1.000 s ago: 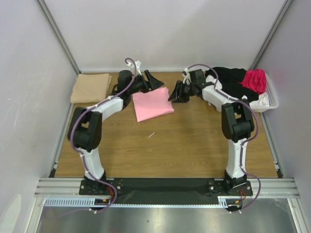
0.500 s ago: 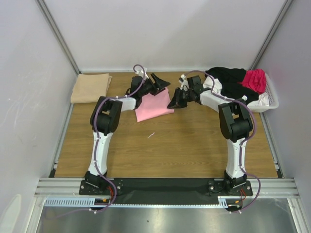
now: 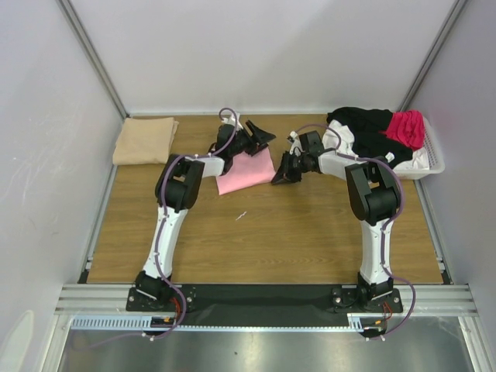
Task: Fold and stack the t-shirts
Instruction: Fold the tshirt
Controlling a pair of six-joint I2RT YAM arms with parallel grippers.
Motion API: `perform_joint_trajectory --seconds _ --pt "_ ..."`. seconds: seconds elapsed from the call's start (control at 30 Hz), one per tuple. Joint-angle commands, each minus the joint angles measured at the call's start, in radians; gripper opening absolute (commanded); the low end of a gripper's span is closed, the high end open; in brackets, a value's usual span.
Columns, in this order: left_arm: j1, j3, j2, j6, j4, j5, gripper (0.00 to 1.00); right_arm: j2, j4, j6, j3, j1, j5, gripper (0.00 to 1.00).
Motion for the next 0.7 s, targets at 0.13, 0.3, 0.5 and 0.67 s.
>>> perform_joint_trajectory --seconds 0.13,0.3,0.5,0.67 --pt "0.002 0.088 0.024 0.028 -0.048 0.005 0.7 -0.048 -0.008 -0.026 -0.008 -0.017 0.02 0.1" --pt "0.009 0.13 -0.036 0.083 -0.103 0.05 0.71 -0.115 -0.058 -0.039 0.037 -0.017 0.005 0.11" --pt "0.041 0.095 -0.23 0.19 -0.219 0.096 0.72 -0.177 -0.04 -0.02 0.115 -0.017 0.019 0.2" --pt "0.074 -0.095 -0.456 0.351 -0.471 -0.005 0.73 -0.116 0.052 0.029 0.147 -0.012 0.023 0.24"
